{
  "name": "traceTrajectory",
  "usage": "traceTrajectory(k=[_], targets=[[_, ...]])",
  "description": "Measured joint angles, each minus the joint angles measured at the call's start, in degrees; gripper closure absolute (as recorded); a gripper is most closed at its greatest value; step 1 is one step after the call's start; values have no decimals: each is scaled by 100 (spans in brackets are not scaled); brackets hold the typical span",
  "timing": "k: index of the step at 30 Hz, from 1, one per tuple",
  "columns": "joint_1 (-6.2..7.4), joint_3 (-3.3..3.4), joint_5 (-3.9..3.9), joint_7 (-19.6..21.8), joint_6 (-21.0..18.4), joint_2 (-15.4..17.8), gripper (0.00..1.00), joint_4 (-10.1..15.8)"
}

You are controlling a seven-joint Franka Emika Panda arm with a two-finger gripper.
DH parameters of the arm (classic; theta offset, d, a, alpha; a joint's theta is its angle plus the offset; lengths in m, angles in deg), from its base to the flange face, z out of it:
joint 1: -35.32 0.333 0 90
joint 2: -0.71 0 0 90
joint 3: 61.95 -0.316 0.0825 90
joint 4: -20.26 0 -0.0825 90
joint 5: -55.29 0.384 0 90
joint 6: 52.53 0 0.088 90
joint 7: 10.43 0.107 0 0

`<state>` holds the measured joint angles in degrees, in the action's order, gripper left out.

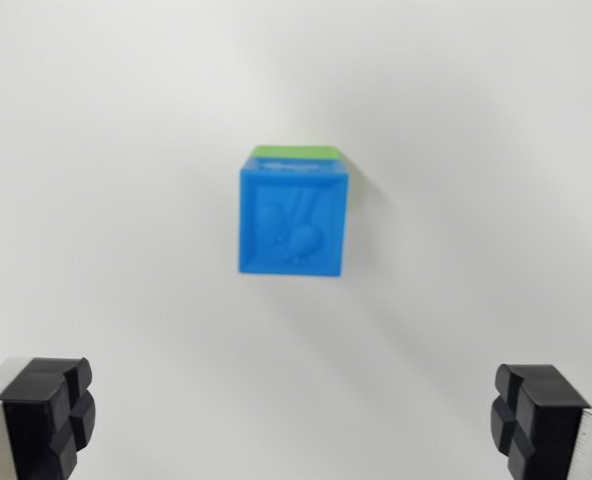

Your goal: Stack cube

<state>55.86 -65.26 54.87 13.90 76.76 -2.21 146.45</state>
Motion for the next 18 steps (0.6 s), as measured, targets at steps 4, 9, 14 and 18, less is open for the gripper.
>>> traceTrajectory(k=[4, 9, 14, 18], targets=[[0, 0, 9, -6, -254, 132, 0, -117], [0, 0, 16, -11, -518, 263, 0, -253], [0, 0, 23, -16, -792, 375, 0, -411], [0, 0, 27, -19, -973, 448, 0, -522]])
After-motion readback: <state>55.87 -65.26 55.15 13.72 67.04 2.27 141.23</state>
